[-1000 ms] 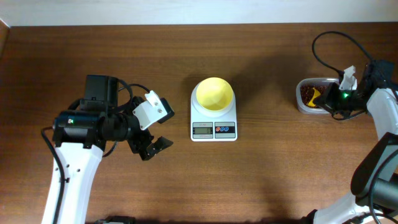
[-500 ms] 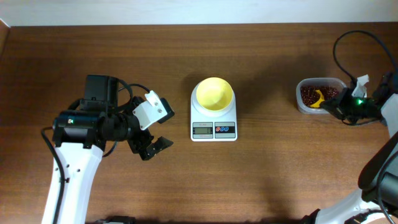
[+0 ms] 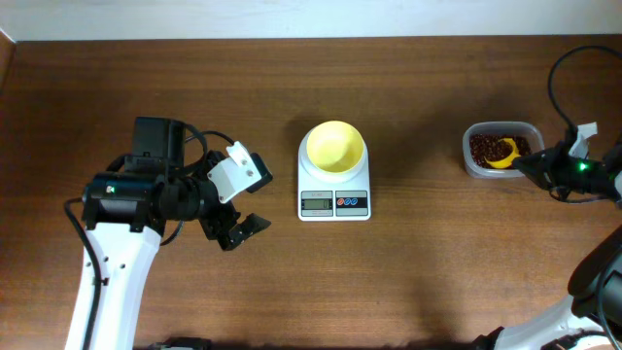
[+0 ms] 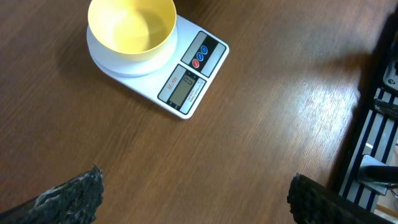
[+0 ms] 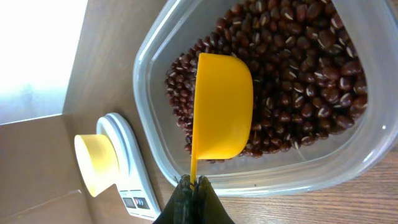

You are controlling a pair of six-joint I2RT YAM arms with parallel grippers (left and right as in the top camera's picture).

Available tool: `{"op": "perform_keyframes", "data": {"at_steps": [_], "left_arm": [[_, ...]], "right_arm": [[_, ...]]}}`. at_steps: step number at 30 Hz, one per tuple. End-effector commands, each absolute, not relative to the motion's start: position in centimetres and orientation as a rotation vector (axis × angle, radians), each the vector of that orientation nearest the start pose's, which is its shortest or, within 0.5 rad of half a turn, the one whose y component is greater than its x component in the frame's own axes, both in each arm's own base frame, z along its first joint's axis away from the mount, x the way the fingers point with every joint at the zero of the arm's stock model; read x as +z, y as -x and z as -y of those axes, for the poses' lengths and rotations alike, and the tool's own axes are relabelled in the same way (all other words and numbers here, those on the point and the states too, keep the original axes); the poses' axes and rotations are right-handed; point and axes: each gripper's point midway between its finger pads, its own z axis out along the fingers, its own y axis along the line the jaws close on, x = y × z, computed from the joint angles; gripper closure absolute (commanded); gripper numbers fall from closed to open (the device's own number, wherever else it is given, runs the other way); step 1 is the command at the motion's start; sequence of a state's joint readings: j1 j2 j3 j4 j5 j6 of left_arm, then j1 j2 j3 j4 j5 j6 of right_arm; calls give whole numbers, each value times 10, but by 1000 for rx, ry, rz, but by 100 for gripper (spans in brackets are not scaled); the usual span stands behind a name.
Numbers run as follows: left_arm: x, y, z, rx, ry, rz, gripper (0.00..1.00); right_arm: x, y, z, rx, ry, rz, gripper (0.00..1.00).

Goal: Scoop item into bowl and weigh 50g on scale
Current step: 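Dip the yellow scoop into the red beans and lift it filled, then carry the filled scoop left over the yellow bowl with right gripper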

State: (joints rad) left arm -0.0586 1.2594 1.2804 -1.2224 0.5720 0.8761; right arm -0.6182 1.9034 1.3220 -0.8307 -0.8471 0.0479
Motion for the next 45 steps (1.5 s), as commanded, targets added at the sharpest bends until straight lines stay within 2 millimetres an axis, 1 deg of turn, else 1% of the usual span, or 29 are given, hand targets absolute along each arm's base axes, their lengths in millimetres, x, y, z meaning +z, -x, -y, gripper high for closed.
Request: {"op": "perform_keyframes", "data": {"at_steps": [1, 8, 18, 27, 30, 35, 39, 45], "left_arm": [[235, -256, 108, -471, -1284, -2162, 1], [235, -256, 108, -471, -1284, -2162, 1], [235, -256, 108, -471, -1284, -2162, 1], [235, -256, 108, -471, -1284, -2162, 1], [235, -256, 108, -471, -1284, -2162, 1], [235, -256, 108, -471, -1284, -2162, 1], [235, -256, 108, -471, -1284, -2162, 1], [235, -256, 108, -471, -1284, -2162, 1]], "right_arm": [[93, -377, 110, 1127, -729, -2412, 96], [93, -376, 112, 1125, -735, -2407, 96], [97, -378, 110, 1159, -729, -2384, 96], [107, -374, 125, 1209, -769, -2298, 96], [114, -376, 122, 1260, -751, -2259, 96], [117, -377, 120, 1281, -745, -2244, 96], [129, -379, 115, 1360, -716, -2182, 96], [141, -382, 109, 1437, -684, -2122, 96]]}}
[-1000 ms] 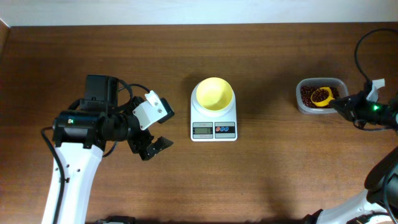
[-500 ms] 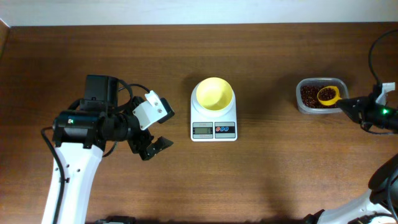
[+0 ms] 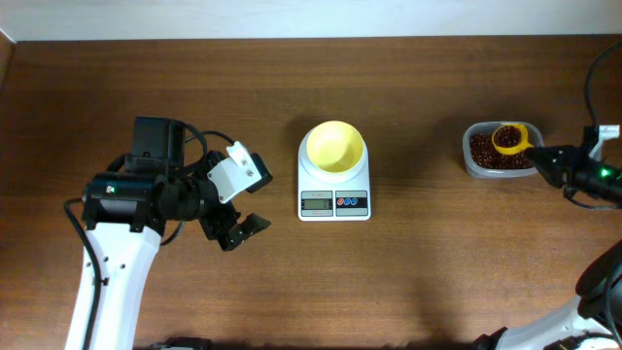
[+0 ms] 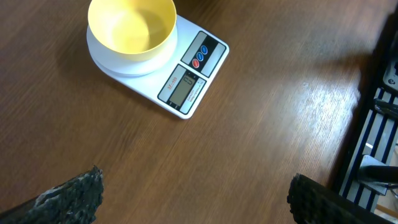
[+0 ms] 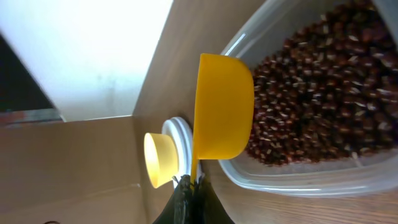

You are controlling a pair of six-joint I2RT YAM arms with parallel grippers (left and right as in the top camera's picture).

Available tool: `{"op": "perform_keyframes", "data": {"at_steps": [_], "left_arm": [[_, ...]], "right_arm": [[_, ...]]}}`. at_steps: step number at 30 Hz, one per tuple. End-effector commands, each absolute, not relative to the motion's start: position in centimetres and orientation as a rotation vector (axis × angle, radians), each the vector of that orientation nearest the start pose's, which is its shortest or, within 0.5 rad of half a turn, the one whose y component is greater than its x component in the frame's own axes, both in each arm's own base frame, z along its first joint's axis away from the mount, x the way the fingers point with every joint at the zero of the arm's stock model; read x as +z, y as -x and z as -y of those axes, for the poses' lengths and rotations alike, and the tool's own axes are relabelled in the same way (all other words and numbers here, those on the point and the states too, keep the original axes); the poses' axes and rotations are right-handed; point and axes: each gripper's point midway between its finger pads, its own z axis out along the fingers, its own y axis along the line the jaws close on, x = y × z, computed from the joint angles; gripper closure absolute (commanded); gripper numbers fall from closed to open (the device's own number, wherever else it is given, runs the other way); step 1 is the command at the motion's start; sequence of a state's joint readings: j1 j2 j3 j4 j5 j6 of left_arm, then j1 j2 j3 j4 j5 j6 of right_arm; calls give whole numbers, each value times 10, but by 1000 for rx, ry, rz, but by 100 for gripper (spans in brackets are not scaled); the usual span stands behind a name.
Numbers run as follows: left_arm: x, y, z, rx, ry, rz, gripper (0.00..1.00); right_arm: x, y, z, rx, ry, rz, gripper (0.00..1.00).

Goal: Scoop item into bowl and weigh 50g on scale
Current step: 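Carry the filled scoop left over the yellow bowl with right gripper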

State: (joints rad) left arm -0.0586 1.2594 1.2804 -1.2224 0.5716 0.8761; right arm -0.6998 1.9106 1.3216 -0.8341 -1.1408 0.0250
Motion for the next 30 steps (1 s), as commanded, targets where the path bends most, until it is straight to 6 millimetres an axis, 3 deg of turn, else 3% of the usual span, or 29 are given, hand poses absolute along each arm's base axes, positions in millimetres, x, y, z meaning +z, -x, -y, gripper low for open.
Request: {"op": "perform_keyframes", "data": {"at_steps": [1, 10, 21, 30], "left_arm": [[235, -256, 108, -471, -1284, -2162, 1], [235, -256, 108, -471, -1284, -2162, 1], [235, -256, 108, -471, -1284, -2162, 1], [235, -256, 108, -471, -1284, -2162, 1]], "right_arm": [[142, -382, 107, 1450, -676, -2114, 96], [154, -392, 60, 1577, -542, -2124, 96], [161, -395, -38, 1754, -282, -2215, 96], [165, -388, -92, 1837, -111, -2255, 96]]}}
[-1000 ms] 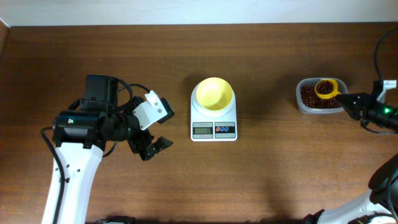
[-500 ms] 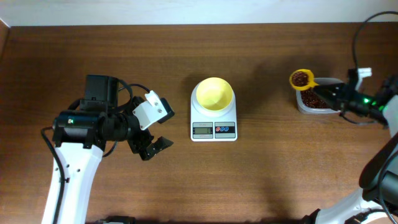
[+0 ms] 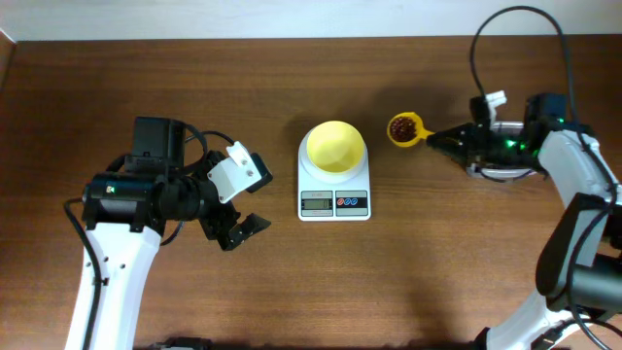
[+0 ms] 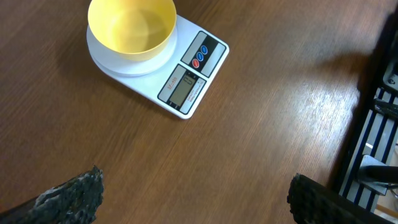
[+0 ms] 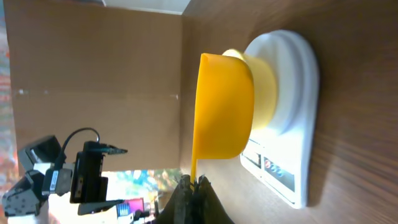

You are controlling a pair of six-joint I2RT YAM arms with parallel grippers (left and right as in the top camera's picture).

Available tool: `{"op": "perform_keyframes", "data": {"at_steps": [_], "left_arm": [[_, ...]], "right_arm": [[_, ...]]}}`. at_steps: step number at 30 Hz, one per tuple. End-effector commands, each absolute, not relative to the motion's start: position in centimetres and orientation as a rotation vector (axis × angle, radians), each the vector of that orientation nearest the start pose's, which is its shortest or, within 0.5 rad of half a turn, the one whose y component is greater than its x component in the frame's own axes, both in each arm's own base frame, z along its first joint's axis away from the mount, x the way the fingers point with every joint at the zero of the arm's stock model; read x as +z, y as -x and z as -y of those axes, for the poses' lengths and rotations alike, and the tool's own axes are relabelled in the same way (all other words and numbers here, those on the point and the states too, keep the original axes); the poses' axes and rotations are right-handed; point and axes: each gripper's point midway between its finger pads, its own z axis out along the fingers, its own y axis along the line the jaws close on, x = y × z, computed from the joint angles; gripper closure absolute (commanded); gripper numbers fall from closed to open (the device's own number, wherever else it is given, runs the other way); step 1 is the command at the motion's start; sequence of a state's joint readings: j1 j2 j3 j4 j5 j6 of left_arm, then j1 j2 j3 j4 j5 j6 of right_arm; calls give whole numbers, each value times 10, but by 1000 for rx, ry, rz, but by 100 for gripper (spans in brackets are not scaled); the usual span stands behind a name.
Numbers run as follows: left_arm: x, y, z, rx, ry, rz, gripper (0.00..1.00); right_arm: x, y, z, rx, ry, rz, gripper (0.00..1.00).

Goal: Scoop item into bowl and weigh 50g on scale
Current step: 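Carry the filled scoop left over the yellow bowl with right gripper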

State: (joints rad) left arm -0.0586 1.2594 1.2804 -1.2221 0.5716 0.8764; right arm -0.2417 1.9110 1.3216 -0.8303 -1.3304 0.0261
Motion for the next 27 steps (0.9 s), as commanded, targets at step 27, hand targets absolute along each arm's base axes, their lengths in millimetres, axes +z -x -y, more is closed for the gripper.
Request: {"op": "perform_keyframes", "data": {"at_steps": [27], "left_arm": [[235, -256, 108, -471, -1284, -2162, 1]], "right_arm": [[161, -386, -167, 1755, 293, -2257, 96]]}}
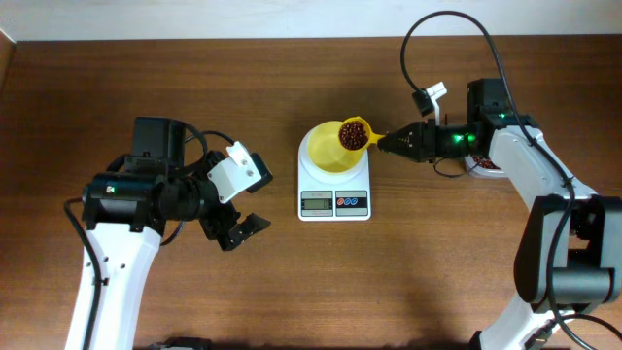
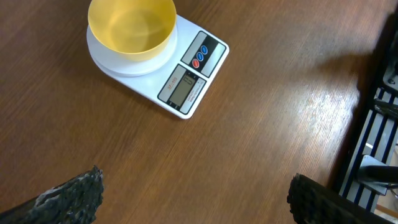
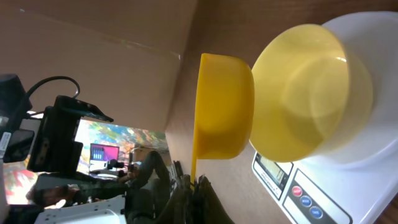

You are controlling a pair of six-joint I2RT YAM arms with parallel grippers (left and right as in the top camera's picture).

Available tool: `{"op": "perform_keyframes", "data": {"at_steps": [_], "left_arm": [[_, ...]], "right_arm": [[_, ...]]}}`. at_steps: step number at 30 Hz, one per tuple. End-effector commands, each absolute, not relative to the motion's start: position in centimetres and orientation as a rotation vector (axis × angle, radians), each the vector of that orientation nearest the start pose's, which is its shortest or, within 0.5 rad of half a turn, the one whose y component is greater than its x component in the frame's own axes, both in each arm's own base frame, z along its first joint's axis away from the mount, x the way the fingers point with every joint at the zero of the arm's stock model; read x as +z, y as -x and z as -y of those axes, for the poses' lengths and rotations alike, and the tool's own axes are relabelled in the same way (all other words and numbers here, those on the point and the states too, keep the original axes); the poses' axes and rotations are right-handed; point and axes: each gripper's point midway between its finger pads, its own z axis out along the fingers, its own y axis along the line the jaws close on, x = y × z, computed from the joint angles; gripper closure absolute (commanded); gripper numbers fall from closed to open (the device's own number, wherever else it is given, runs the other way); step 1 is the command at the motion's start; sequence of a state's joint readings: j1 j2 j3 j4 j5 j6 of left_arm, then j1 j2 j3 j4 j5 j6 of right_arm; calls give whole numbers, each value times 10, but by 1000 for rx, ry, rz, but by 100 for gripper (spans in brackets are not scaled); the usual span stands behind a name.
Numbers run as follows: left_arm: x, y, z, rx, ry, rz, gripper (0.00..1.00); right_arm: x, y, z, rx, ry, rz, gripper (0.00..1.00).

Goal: Scoop item into bowl and weigh 50g on scale
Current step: 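Carry the filled scoop left over the yellow bowl with right gripper, then tilt the scoop to pour red beans into the yellow bowl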

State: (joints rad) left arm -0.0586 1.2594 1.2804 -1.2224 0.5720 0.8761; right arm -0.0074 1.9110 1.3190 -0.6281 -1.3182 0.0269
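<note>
A yellow bowl (image 1: 333, 148) (image 2: 132, 26) (image 3: 311, 90) sits empty on the white scale (image 1: 334, 193) (image 2: 180, 81) at the table's middle. My right gripper (image 1: 398, 143) (image 3: 193, 182) is shut on the handle of a yellow scoop (image 1: 353, 133) (image 3: 222, 106) that holds red beans level over the bowl's right rim. My left gripper (image 1: 238, 231) (image 2: 193, 193) hangs open over bare table, left of the scale, with nothing between its fingers (image 2: 68, 193).
The bean container (image 1: 486, 167) lies at the right, mostly hidden behind my right arm. The scale's display (image 2: 181, 88) and coloured buttons (image 2: 203, 53) face the near side. A black rack (image 2: 379, 124) shows at the right of the left wrist view.
My right gripper has moved left with the filled scoop, from just right of the scale to over the bowl's right rim. The left arm has not moved.
The scoop was in the beans in the container with my right gripper shut on its handle. Then it was lifted, full, above the container. Then it hung between container and scale, and now over the bowl's rim. The left gripper stayed open and still.
</note>
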Motion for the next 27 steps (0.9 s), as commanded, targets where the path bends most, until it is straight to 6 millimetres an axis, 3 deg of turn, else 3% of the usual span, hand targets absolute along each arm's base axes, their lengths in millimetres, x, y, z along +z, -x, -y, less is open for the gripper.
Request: {"op": "perform_keyframes", "data": {"at_steps": [1, 19, 27], "left_arm": [[235, -256, 108, -471, -1284, -2162, 1], [235, -256, 108, -471, -1284, -2162, 1], [235, -256, 108, -471, -1284, -2162, 1]], "right_arm": [[162, -388, -167, 1745, 303, -2251, 96], [152, -407, -162, 1568, 362, -2244, 96], [153, -408, -162, 1488, 517, -2157, 96]]}}
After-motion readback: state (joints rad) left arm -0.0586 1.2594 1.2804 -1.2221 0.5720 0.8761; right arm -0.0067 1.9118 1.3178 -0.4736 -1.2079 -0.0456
